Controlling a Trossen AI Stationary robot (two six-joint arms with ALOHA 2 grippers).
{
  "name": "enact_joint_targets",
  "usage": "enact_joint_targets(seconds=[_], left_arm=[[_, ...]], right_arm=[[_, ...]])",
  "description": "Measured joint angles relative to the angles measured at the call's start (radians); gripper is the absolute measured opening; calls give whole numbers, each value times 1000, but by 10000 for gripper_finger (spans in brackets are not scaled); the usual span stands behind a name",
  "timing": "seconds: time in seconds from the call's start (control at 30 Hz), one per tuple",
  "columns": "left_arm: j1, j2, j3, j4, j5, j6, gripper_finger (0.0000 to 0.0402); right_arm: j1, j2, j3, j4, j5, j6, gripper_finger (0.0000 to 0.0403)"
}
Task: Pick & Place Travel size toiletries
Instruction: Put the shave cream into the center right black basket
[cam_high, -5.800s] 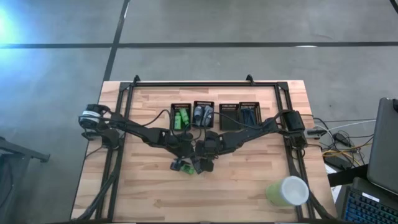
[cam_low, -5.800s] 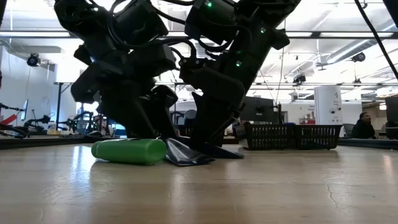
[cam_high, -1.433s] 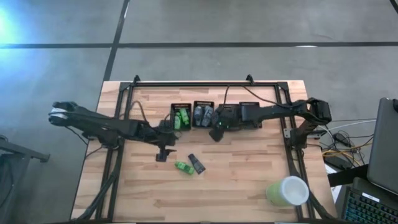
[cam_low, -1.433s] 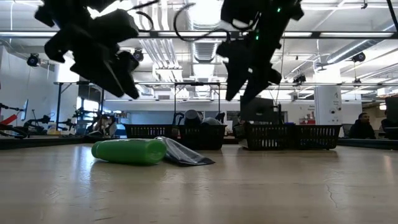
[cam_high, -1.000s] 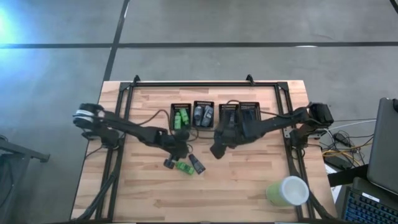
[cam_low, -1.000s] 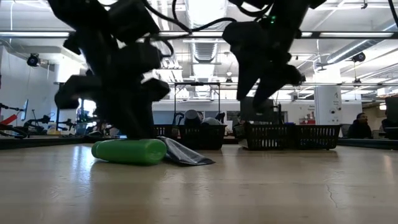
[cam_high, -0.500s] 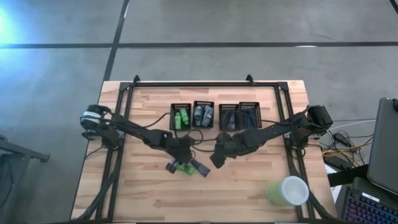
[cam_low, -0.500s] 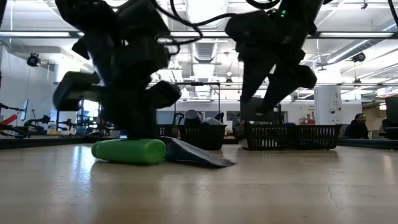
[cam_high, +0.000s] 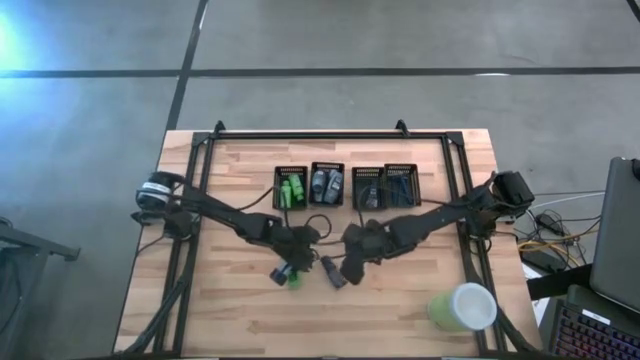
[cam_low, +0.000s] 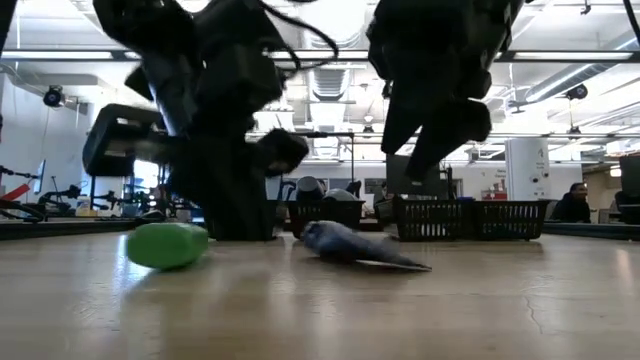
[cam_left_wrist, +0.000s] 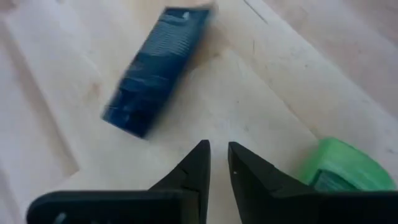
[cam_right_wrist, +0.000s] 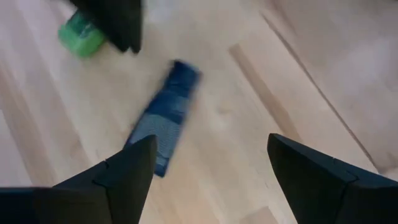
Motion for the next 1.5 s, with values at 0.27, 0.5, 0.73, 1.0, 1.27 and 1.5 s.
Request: enact_joint_targets(seconds=[0.27,0.5,0.73,1.0,1.27,1.5], left_arm=[[-4,-88,-7,-57,-99,28,62],[3,-79,-22,-88,-125,-7,62],[2,-98,-23,-150,-144,-86,62],[1,-144,-23,-259,-168,-109,62],[1,-177,-23,-357,-174,-184,62],[2,-186,-23,-361,-186,-188,62]], right_arm=[[2,1,-4,37,5,-65,326],[1,106,-18,159,7,-28,345],[-2,188,89,85,125,24,363],[-3,283,171,82,137,27,366],[-20,363,209,54,134,19,366],[-21,371,214,28,102,40,313]])
